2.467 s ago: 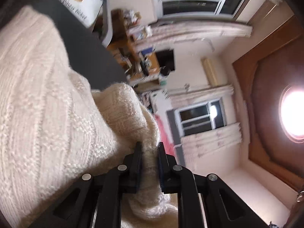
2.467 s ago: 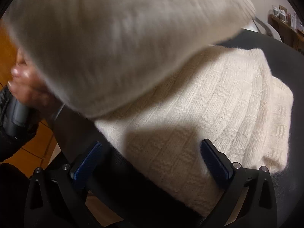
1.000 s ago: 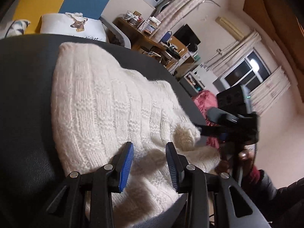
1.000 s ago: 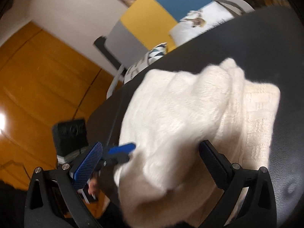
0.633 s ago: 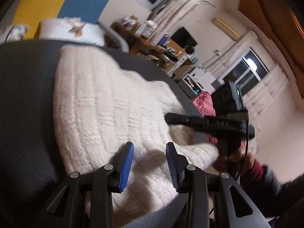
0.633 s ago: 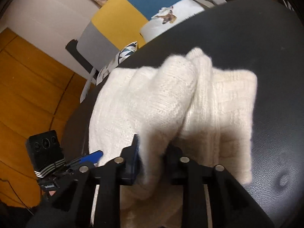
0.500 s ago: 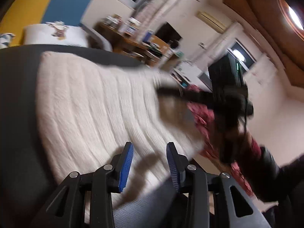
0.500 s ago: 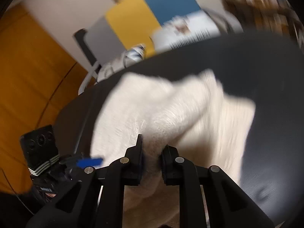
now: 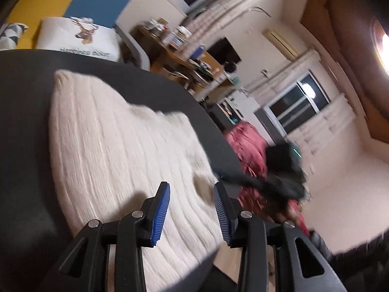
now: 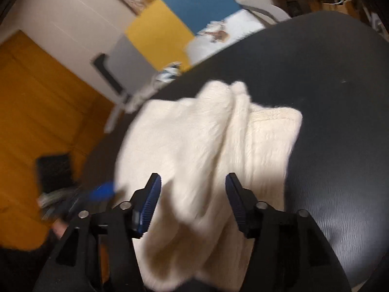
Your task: Fold clothes
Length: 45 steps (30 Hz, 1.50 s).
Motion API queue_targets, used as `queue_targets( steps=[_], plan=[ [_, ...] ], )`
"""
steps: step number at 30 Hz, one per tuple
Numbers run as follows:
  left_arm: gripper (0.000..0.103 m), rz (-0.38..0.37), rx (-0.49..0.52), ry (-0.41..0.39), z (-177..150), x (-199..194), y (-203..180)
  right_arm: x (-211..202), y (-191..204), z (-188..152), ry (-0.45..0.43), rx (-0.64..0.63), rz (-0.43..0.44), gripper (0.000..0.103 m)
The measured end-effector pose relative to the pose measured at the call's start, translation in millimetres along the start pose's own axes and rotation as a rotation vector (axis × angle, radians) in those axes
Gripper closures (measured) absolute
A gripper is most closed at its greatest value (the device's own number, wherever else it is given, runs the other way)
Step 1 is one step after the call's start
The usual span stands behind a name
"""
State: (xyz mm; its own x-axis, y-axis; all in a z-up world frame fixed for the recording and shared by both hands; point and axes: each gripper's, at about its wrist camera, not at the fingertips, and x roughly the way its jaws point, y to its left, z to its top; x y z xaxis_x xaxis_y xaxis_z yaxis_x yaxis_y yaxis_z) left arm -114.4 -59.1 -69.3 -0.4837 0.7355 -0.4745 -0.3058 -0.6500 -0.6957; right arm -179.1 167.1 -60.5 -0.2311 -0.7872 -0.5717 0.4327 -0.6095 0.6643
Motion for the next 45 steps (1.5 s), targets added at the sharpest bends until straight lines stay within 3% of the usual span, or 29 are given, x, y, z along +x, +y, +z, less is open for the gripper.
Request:
queue_targets(
  steps=[4, 8, 14, 19, 23, 30, 33, 36, 40, 45],
  plan=[
    [0.065, 0.078, 0.045, 0.051, 11, 25, -4, -18, 23, -25, 0.112, -0.147, 0.133, 0.027],
    [0.065, 0.121, 0.110, 0.088, 20, 53, -15, -13, 38, -49, 0.204, -0.274, 0.130, 0.026],
    [0.065, 0.153, 0.203, 0.145, 27, 89, -36, 28, 39, -46, 0.334, -0.340, 0.188, 0.026],
    [0.066, 0.191, 0.220, 0.231, 30, 118, -32, 30, 39, -37, 0.413, -0.335, 0.461, 0.026],
    [0.070, 0.231, 0.243, 0.260, 30, 126, -35, 42, 16, -53, 0.564, -0.315, 0.373, 0.026],
    [0.072, 0.235, 0.207, 0.257, 36, 123, -34, 35, 0, -63, 0.501, -0.253, 0.363, 0.027],
    [0.066, 0.212, 0.175, 0.171, 38, 100, -36, 34, -1, -64, 0.486, -0.234, 0.324, 0.027],
    [0.066, 0.241, 0.170, 0.121, 29, 74, -34, 43, 3, -64, 0.457, -0.200, 0.268, 0.027],
    [0.066, 0.271, 0.170, 0.086, 7, 37, -26, 19, 9, -73, 0.374, -0.175, 0.186, 0.021],
    [0.066, 0.268, 0.180, 0.064, -14, 6, -19, -17, 16, -87, 0.275, -0.151, 0.159, 0.019]
  ],
)
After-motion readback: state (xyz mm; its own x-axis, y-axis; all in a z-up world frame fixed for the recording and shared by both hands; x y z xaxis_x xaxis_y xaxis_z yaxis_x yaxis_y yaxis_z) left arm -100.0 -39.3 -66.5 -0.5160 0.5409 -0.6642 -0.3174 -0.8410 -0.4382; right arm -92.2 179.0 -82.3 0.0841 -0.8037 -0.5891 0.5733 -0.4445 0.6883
